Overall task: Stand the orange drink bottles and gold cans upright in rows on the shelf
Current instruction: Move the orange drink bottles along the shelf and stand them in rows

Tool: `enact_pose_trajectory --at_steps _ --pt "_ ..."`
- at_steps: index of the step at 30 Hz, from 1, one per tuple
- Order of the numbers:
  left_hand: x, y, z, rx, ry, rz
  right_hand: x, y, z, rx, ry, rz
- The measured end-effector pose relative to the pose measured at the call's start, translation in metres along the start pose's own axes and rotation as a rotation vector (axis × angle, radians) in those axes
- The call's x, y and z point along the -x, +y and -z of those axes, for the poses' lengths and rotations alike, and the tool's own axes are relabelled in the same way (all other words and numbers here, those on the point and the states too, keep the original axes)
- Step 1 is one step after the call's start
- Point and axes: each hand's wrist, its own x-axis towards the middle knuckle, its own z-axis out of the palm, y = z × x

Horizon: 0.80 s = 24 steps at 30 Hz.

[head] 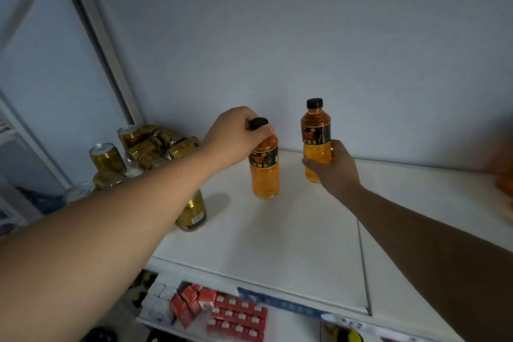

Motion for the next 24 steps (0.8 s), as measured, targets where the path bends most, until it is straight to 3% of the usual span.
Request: enact_pose_trajectory --at_steps 14,24 --pt "0.096 0.123 -0.025 0.248 -0.077 -0.038 0.141 0.027 0.123 0.062 0.168 -0.092" --pt "0.136 0.230 -0.092 0.352 -0.119 -0.107 0.209 0.065 0.242 0.142 0.268 -0.105"
